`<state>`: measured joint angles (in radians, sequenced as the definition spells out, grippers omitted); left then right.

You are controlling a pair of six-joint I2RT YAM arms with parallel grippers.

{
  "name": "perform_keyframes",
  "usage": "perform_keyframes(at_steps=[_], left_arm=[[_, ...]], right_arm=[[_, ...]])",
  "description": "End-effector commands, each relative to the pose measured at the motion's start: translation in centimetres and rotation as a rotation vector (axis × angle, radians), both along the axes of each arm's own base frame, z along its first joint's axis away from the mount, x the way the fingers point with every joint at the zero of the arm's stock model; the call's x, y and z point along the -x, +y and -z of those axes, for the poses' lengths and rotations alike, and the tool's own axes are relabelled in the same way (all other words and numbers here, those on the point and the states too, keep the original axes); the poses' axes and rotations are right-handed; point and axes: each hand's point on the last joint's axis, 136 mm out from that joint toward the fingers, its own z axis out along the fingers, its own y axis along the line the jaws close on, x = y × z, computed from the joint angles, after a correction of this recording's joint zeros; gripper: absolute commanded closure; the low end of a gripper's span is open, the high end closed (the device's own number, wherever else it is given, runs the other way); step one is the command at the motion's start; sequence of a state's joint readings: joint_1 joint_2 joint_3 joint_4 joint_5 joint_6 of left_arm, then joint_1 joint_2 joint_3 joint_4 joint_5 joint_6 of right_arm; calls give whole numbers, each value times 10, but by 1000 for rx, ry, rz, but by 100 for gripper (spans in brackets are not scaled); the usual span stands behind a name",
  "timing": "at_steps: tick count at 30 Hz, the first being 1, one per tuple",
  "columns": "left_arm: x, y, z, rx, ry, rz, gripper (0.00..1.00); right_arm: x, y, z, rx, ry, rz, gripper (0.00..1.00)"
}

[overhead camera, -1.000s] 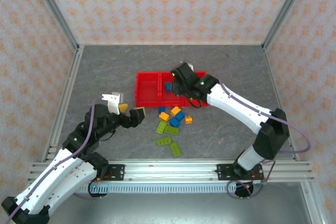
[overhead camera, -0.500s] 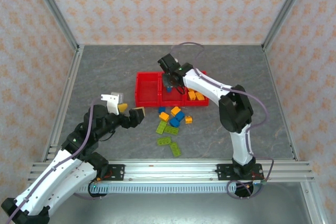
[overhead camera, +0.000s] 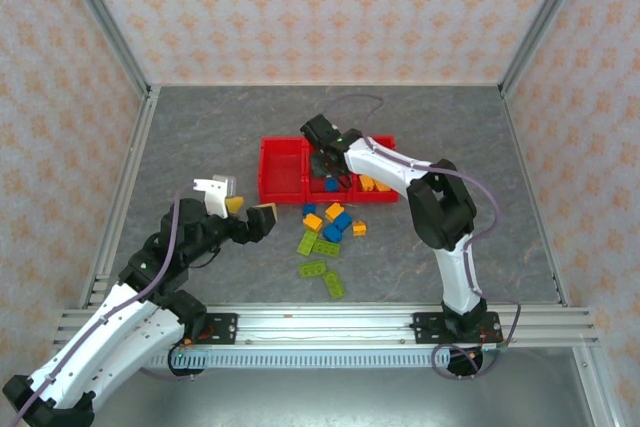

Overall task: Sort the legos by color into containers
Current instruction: Place the lego in the container, then pick up the lego from the center of the table.

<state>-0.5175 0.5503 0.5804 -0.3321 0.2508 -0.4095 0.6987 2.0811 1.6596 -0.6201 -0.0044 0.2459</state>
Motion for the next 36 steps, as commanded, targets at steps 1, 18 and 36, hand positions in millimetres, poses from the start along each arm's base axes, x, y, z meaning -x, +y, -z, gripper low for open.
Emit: perform_keyframes(at_steps=[1, 18, 36], left_arm=[[-1, -1, -1, -14, -28, 8, 1], [0, -1, -3, -9, -35, 13, 1], [2, -5, -3, -1, -33, 33, 1]], right_arm=[[-2, -1, -23, -27, -43, 13, 47], [11, -11, -139, -153, -181, 25, 25], [129, -111, -87, -102, -8, 169, 0]])
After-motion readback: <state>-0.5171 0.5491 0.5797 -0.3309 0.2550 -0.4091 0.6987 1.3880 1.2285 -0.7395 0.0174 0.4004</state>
